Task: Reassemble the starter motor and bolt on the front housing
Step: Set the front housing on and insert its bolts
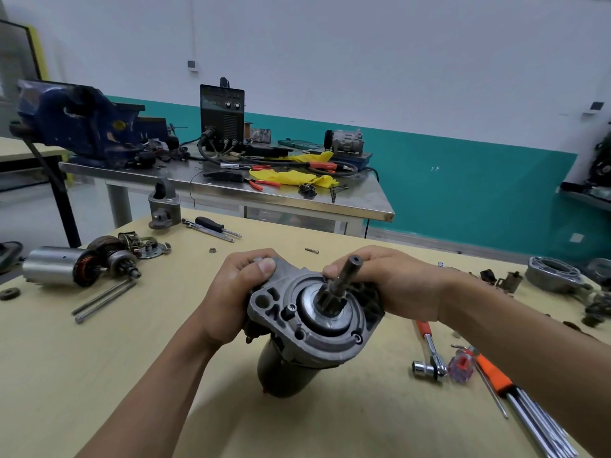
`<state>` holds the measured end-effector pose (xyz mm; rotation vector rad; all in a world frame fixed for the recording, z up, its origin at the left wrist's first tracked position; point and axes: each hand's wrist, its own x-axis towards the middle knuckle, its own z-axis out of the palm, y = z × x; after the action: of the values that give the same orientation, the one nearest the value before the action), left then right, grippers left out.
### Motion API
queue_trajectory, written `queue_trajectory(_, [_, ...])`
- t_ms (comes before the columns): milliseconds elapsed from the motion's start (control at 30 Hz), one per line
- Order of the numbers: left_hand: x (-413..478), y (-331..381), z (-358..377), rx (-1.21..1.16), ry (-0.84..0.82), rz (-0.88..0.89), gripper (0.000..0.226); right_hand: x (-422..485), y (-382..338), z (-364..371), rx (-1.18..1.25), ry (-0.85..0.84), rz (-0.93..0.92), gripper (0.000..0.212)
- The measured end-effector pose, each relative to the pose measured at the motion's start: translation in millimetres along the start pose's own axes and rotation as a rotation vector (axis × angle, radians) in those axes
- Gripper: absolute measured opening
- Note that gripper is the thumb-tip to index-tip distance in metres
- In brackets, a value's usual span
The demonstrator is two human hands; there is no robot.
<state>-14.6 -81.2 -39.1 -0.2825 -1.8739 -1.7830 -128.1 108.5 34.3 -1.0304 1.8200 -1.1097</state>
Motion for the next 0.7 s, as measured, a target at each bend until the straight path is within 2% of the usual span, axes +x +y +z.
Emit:
queue_trajectory(267, [1,-7,-5,-0.053,0.035,-0.02,0.061,9,-7,4,-0.031,0.054,0.028,0.022])
queue_trajectory(367, [1,-7,-8,-0.066,0.081,-0.045,0.058,5,-17,11,-0.244,0.207,-0.001,0.03])
queue_trajectory(433, [-2,-7,-12,-0.077,0.127,-0.057,0.053,-3,-30,14,-0.407,0.456,-0.195,0.025])
queue_trajectory(500, [-5,-7,-14,-0.094,0.169,-0.072,0.053,-18,-48,12,-0.378,0.72,-0.572,0.026])
queue_trajectory(533, [-6,-6,-14,-0.103,0.183,-0.074,0.056,-26,-60,13,-0.392,0.788,-0.774,0.027])
queue_trajectory(567, [-6,-6,-14,-0.107,0.194,-0.074,0.061,-34,-72,16,-0.476,0.796,-0.926,0.025])
queue_trajectory(600, [-7,-4,-13,-0.107,0.199,-0.075,0.066,-39,-82,23,-0.627,0.725,-1.017,0.023])
queue_trajectory(633, [-7,-3,-11,-0.108,0.2,-0.078,0.071,-41,-91,31,-0.809,0.592,-1.019,0.022])
queue_trajectory(700, [-8,0,-9,-0.107,0.198,-0.095,0.081,-38,-102,50,-1.162,0.301,-0.792,0.026])
